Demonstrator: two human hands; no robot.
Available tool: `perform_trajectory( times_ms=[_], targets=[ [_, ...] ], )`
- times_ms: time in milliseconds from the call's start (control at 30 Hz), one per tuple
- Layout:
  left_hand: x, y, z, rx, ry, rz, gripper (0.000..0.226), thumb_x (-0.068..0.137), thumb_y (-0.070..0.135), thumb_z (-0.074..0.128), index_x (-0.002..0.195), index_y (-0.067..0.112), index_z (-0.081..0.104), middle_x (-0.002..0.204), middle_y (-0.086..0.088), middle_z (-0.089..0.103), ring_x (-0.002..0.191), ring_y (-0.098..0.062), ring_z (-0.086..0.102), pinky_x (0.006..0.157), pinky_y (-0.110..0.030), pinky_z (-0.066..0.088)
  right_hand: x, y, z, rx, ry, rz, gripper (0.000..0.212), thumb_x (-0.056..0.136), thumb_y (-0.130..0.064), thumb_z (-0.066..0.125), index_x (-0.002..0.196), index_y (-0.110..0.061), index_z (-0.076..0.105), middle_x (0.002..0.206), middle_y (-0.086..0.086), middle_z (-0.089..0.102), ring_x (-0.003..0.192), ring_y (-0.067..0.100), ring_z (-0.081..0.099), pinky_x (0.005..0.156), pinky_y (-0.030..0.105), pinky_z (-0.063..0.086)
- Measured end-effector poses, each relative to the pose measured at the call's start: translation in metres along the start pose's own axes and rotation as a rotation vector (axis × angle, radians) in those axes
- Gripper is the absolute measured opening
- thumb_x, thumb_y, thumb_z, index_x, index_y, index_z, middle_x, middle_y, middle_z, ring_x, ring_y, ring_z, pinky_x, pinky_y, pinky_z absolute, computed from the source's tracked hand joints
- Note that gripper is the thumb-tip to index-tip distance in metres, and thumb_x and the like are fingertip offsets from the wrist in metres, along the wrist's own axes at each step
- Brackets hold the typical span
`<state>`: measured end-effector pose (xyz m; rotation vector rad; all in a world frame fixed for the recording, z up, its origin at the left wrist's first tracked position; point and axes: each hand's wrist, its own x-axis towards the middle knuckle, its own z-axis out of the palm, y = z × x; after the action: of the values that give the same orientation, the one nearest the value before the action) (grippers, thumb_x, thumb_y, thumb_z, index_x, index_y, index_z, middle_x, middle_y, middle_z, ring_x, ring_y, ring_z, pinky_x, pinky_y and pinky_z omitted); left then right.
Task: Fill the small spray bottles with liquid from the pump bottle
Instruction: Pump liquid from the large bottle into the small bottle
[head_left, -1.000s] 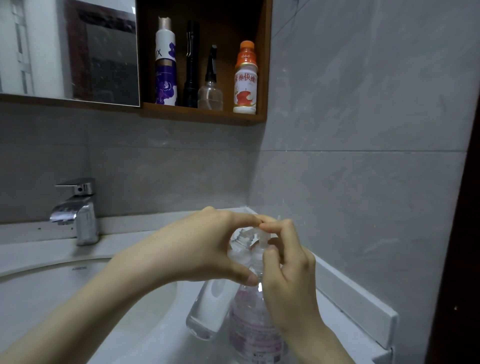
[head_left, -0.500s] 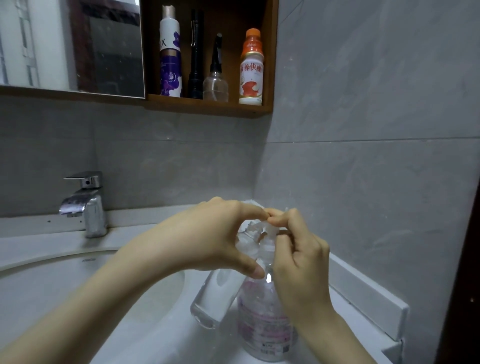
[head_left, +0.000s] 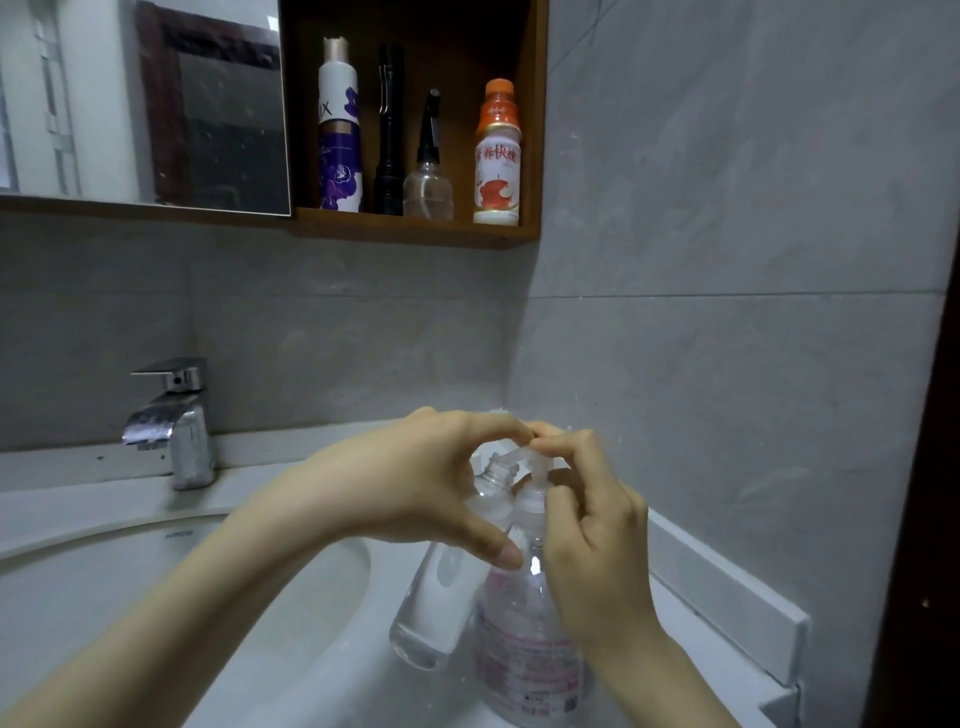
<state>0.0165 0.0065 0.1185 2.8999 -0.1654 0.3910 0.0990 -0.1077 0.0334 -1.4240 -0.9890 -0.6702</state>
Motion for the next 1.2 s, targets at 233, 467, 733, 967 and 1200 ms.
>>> perform_trajectory(
  times_ms=[233,467,733,967,1200],
  targets=[
    [0.004,-0.004,-0.001,0.044,0.012,-0.164,0.058,0.052,0.058,0.081,0.09,0.034,0.044,0.091,0.013,0.062,0.077,0.001,0.053,0.068,-0.02,0.044,-0.002,0.01,0.002,-0.055,0.024,0.004,0.034,0.077,-0.024,0.027,0.095,-0.035,0.053,0.106,-0.023,0.061,0.076,0.006,0.061,0.064,0.004,0.035],
    [0.002,-0.004,-0.003,0.066,0.051,-0.188,0.051,0.05,0.06,0.079,0.088,0.032,0.059,0.089,0.011,0.065,0.083,-0.005,0.06,0.08,-0.033,0.052,-0.002,0.011,0.003,-0.117,0.042,-0.059,0.03,0.078,-0.02,0.027,0.092,-0.032,0.049,0.103,-0.014,0.058,0.071,0.012,0.063,0.06,0.006,0.035],
    [0.003,-0.002,-0.002,0.07,0.043,-0.202,0.057,0.054,0.059,0.079,0.099,0.027,0.064,0.092,0.011,0.067,0.084,-0.006,0.061,0.081,-0.032,0.052,-0.004,0.015,0.006,-0.159,0.045,-0.084,0.029,0.079,-0.017,0.028,0.094,-0.031,0.049,0.093,-0.01,0.064,0.076,0.012,0.062,0.064,0.007,0.039],
    [0.002,-0.001,-0.003,0.076,0.045,-0.19,0.057,0.054,0.061,0.078,0.096,0.026,0.064,0.086,0.011,0.066,0.078,-0.003,0.058,0.073,-0.027,0.051,-0.006,0.011,0.004,-0.131,0.016,-0.044,0.037,0.076,-0.022,0.026,0.105,-0.035,0.045,0.111,-0.017,0.058,0.091,0.012,0.061,0.076,0.009,0.041],
    [0.003,0.0,-0.003,0.084,0.058,-0.183,0.055,0.055,0.059,0.078,0.095,0.024,0.065,0.087,0.007,0.067,0.079,-0.004,0.058,0.076,-0.031,0.052,-0.004,0.01,0.005,-0.145,0.034,-0.069,0.035,0.075,-0.02,0.027,0.102,-0.032,0.047,0.108,-0.015,0.059,0.086,0.015,0.062,0.072,0.013,0.041]
  ],
)
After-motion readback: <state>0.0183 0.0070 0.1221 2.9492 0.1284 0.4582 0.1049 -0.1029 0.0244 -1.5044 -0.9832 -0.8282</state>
